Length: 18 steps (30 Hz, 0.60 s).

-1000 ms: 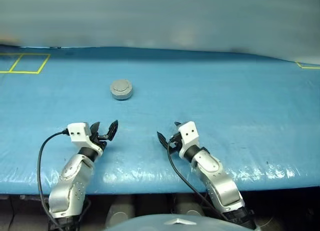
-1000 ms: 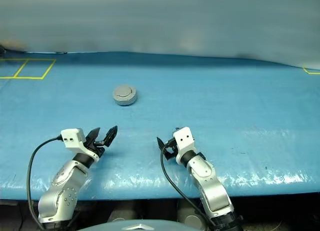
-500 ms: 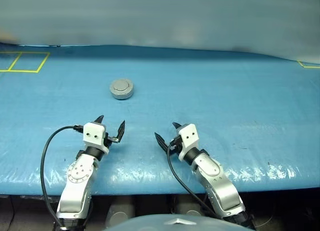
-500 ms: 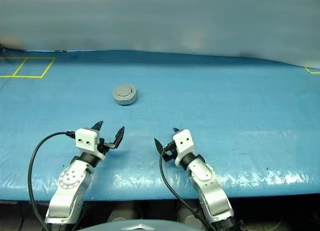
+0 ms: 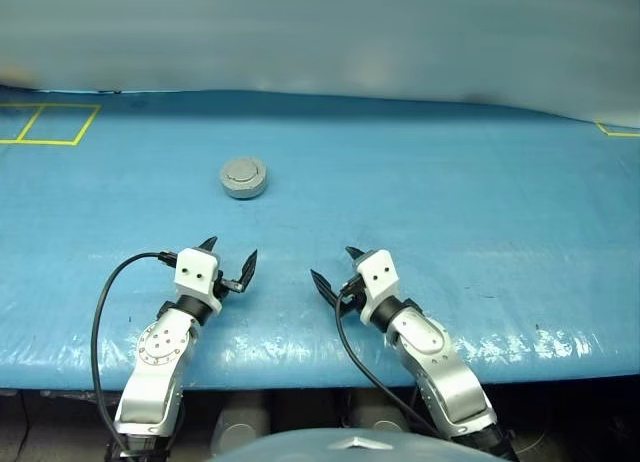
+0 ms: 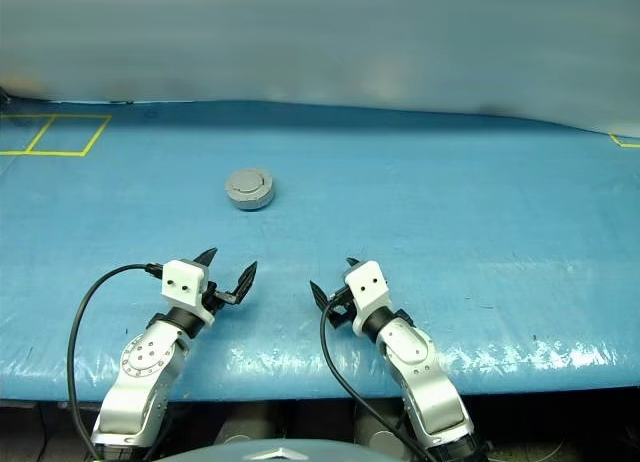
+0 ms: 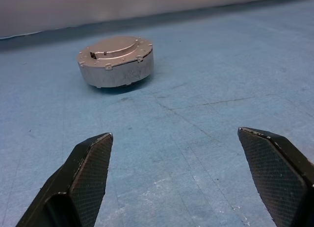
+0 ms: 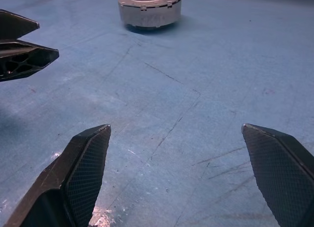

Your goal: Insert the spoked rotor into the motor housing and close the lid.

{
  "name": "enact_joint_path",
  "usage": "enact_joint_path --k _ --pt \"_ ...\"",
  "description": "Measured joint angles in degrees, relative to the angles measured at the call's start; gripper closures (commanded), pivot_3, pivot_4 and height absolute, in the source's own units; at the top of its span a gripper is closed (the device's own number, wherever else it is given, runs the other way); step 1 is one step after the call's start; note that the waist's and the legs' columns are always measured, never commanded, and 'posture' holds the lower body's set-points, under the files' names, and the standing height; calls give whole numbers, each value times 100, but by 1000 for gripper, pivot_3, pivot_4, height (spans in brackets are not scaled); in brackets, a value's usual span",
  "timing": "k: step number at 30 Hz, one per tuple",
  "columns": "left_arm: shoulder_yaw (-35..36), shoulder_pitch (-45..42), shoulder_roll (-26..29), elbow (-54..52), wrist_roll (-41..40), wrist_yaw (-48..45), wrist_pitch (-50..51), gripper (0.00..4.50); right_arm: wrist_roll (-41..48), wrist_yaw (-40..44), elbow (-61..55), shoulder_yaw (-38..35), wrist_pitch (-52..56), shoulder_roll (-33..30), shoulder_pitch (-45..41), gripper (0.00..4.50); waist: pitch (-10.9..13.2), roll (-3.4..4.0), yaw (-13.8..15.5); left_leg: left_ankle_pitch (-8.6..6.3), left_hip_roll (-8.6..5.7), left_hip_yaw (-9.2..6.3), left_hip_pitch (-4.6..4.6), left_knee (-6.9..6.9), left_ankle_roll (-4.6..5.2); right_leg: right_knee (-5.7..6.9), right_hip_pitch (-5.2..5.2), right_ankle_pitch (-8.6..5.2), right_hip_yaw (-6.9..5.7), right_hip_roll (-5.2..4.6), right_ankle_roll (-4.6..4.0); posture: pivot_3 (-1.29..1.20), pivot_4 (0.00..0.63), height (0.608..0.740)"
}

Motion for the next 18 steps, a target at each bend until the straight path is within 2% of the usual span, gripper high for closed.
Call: enact_joint_path --k 18 --pt "41 6 1 59 60 1 38 44 -198 -69 0 63 -47 3 61 0 0 0 2 0 0 0 1 3 0 3 1 7 0 0 6 0 150 740"
